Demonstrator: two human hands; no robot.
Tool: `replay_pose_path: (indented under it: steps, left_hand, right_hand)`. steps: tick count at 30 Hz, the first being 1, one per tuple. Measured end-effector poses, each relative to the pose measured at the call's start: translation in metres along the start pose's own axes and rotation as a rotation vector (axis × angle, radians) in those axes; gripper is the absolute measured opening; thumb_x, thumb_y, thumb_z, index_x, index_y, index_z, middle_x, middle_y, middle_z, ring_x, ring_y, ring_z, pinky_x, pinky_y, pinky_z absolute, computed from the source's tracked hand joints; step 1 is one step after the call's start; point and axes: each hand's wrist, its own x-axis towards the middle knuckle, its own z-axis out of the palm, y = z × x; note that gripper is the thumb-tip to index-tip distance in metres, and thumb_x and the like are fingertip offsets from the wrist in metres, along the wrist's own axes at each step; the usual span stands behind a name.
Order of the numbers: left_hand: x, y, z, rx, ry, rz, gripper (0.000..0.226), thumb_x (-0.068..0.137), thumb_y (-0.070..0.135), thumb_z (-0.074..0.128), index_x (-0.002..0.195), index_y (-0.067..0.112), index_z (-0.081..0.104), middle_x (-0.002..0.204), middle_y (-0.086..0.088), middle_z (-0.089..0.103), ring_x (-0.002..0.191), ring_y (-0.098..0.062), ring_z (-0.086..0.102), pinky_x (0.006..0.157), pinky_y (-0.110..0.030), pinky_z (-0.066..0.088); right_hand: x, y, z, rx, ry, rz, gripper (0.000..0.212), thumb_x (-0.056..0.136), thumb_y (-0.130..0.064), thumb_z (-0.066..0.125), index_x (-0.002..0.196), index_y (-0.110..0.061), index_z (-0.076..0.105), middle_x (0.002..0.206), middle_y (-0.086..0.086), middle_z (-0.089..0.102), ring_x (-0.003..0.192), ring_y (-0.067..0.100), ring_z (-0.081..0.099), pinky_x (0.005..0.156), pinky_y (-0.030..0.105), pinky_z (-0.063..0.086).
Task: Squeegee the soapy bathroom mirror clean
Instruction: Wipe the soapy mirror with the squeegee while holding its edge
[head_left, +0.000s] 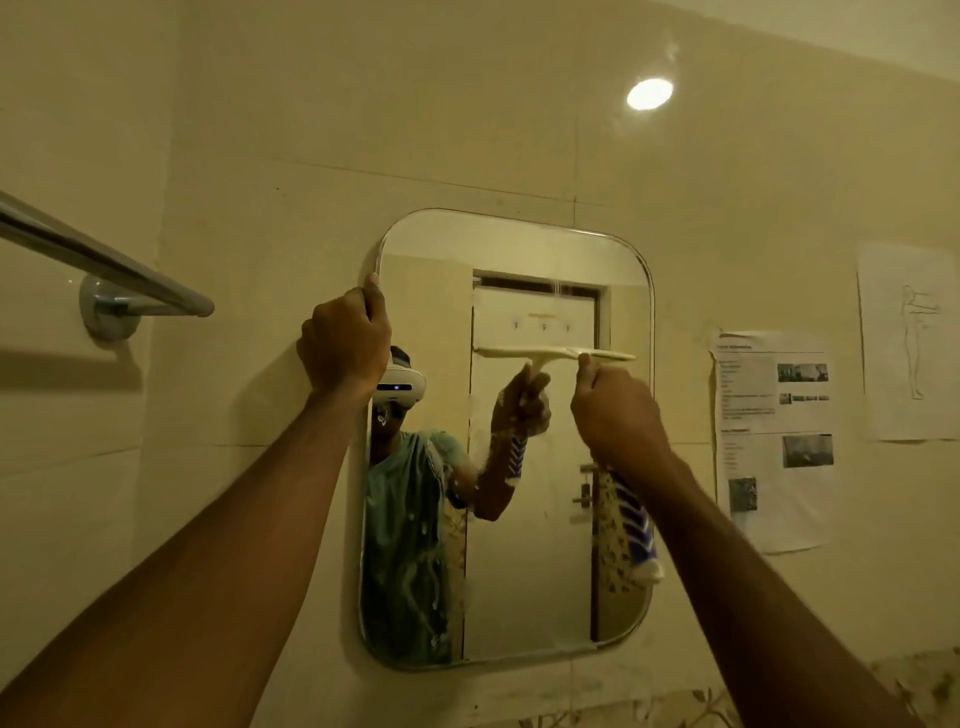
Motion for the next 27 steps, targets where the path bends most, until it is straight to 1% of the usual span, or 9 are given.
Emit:
replay_pose_path:
  steps: [3,6,10,12,15,18,21,25,27]
  left_hand:
    - [-0.001,0.0,0.0,0.005,0.012,0.003,0.058,0.103,0.042,0.029,0.077,0.006,0.066,0.068,-0.013,0.067,0.059,-0.03,0.062,0.055,-0.032,0.048]
    - [-0.002,0.0,0.002,0.011,0.02,0.0,0.057,0.103,0.041,0.031,0.076,0.006,0.066,0.067,-0.014,0.066,0.056,-0.029,0.059,0.053,-0.029,0.04]
    - [-0.002,0.001,0.0,0.022,0.016,-0.007,0.057,0.103,0.041,0.031,0.077,0.005,0.067,0.067,-0.013,0.065,0.055,-0.025,0.053,0.053,-0.028,0.035]
    - [-0.003,0.002,0.0,0.028,0.019,-0.022,0.057,0.103,0.041,0.032,0.077,0.005,0.068,0.067,-0.013,0.065,0.054,-0.02,0.048,0.053,-0.027,0.032]
    - [-0.004,0.0,0.002,0.007,0.036,-0.007,0.057,0.103,0.041,0.032,0.076,0.004,0.068,0.065,-0.013,0.065,0.053,-0.021,0.05,0.053,-0.026,0.033]
    - [-0.004,-0.001,0.0,-0.003,0.025,0.016,0.058,0.103,0.04,0.032,0.077,0.003,0.068,0.065,-0.013,0.065,0.053,-0.022,0.053,0.053,-0.026,0.035]
    - [-0.004,-0.002,-0.003,0.021,0.007,0.039,0.06,0.103,0.041,0.031,0.078,0.002,0.068,0.066,-0.015,0.065,0.053,-0.022,0.05,0.053,-0.027,0.034]
    - [-0.005,-0.006,-0.004,0.057,-0.011,0.057,0.064,0.103,0.045,0.027,0.075,0.003,0.066,0.066,-0.017,0.065,0.058,-0.033,0.06,0.053,-0.03,0.04]
    - [-0.006,-0.005,-0.003,0.054,-0.022,0.05,0.064,0.102,0.046,0.027,0.073,0.004,0.065,0.063,-0.014,0.063,0.057,-0.032,0.06,0.053,-0.029,0.038]
  right_hand:
    - [0.029,-0.017,-0.024,0.062,0.012,-0.052,0.049,0.106,-0.035,0.027,0.069,-0.014,0.051,0.055,0.0,0.051,0.04,0.009,0.046,0.037,0.017,0.038]
    - [0.079,-0.046,-0.049,0.103,0.092,-0.063,0.047,0.105,-0.037,0.031,0.068,-0.015,0.051,0.063,0.003,0.056,0.049,0.014,0.054,0.055,0.03,0.053]
    - [0.099,-0.06,-0.055,0.096,0.054,-0.015,0.037,0.104,-0.036,0.033,0.094,-0.008,0.056,0.071,0.004,0.058,0.051,0.014,0.055,0.046,0.028,0.05]
    - [0.083,-0.049,-0.041,0.037,0.035,-0.058,0.037,0.105,-0.03,0.03,0.108,-0.005,0.057,0.08,0.01,0.063,0.055,0.018,0.06,0.048,0.03,0.055]
    - [0.042,-0.02,-0.015,0.067,0.037,-0.05,0.044,0.106,-0.035,0.025,0.094,-0.009,0.058,0.065,0.004,0.058,0.043,0.011,0.054,0.032,0.016,0.04]
    - [-0.003,0.004,0.01,0.047,0.018,-0.028,0.047,0.106,-0.036,0.023,0.081,-0.015,0.057,0.055,-0.002,0.051,0.04,0.006,0.045,0.036,0.017,0.035]
    - [-0.026,0.018,0.017,0.015,-0.019,0.021,0.051,0.105,-0.039,0.021,0.07,-0.018,0.052,0.056,-0.001,0.054,0.043,0.008,0.048,0.04,0.019,0.034]
    - [-0.005,0.005,-0.003,0.016,-0.006,-0.016,0.052,0.106,-0.036,0.024,0.066,-0.015,0.051,0.053,-0.001,0.049,0.037,0.006,0.042,0.029,0.01,0.028]
    - [0.021,-0.008,-0.014,0.052,0.048,-0.053,0.052,0.106,-0.037,0.025,0.066,-0.015,0.049,0.053,-0.002,0.048,0.037,0.006,0.041,0.031,0.011,0.03]
